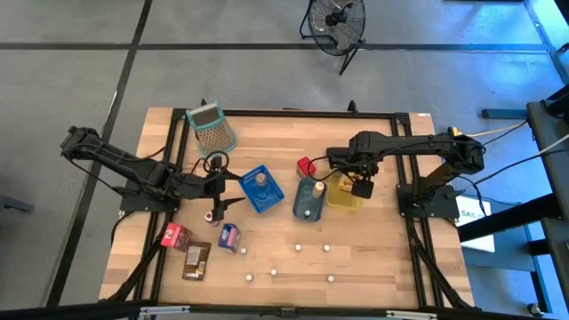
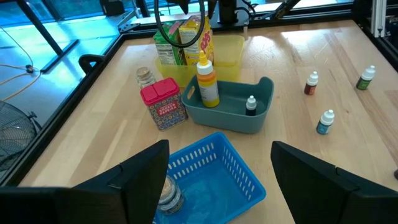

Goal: Pick & Place Kitchen Items
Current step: Put the yellow cereal box into the yellow bin, then put the red seasoning can into the blue bin

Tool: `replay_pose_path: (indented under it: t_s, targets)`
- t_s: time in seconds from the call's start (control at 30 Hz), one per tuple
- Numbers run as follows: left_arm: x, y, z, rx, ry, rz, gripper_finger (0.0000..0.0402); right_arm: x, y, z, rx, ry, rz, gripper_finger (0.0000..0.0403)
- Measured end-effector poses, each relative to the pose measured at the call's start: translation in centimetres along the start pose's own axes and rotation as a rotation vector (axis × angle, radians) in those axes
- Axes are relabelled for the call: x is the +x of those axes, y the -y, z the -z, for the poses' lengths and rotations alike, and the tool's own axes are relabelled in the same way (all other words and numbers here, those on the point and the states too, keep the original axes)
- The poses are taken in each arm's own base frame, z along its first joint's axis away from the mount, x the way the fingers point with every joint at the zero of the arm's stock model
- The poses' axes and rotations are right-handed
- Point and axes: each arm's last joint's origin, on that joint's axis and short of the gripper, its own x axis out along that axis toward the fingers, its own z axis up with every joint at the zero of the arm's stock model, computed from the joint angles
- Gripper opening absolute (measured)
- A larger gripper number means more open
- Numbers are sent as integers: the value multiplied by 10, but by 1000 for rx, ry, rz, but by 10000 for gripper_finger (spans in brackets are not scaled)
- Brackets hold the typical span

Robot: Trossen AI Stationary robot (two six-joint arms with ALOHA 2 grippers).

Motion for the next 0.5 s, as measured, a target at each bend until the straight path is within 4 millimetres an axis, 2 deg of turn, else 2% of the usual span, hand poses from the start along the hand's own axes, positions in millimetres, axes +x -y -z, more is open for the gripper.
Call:
replay_pose_path:
  t_s: [0.23,0.5]
  targets:
    - [0,0,0,0,0,0,279,-7,2,3,57,-21,23,284]
    - [0,0,0,0,-2,0,279,-55,0,2,86,133,-22,284]
